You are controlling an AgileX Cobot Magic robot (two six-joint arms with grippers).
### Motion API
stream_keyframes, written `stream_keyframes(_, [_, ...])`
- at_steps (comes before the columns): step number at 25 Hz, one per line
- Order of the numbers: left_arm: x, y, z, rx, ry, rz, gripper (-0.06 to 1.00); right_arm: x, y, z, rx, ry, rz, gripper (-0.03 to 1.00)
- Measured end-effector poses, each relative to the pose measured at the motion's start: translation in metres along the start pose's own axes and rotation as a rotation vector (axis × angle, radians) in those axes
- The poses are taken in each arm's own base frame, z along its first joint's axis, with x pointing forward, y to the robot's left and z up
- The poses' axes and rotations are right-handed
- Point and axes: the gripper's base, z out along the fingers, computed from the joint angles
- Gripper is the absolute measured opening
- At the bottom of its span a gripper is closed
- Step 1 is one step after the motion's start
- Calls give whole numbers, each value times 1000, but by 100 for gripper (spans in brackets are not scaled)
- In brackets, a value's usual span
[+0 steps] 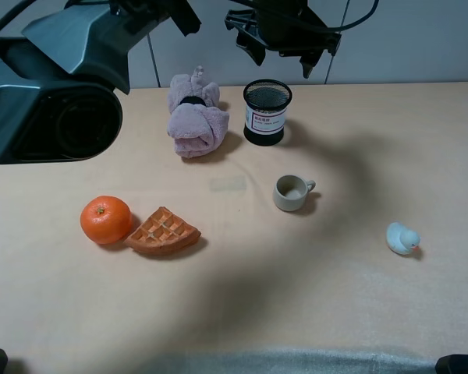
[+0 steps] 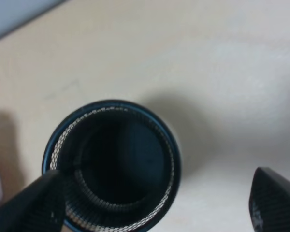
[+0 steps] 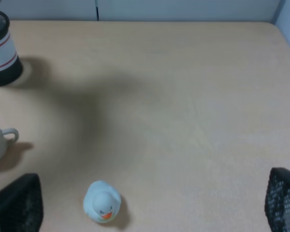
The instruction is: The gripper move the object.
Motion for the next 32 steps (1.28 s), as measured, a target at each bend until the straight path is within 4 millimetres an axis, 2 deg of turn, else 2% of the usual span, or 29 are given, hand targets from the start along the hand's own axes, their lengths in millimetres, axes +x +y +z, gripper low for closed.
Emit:
stream_keyframes(20, [-26, -3, -70, 86, -117, 27, 76, 0, 0, 0, 0, 0, 0, 69])
stream_keyframes(27, [-22, 2, -87, 60, -79, 53, 76, 0, 0, 0, 0, 0, 0, 69])
stream_keyframes(32, [-15, 9, -112, 27, -48, 72, 76, 0, 0, 0, 0, 0, 0, 69])
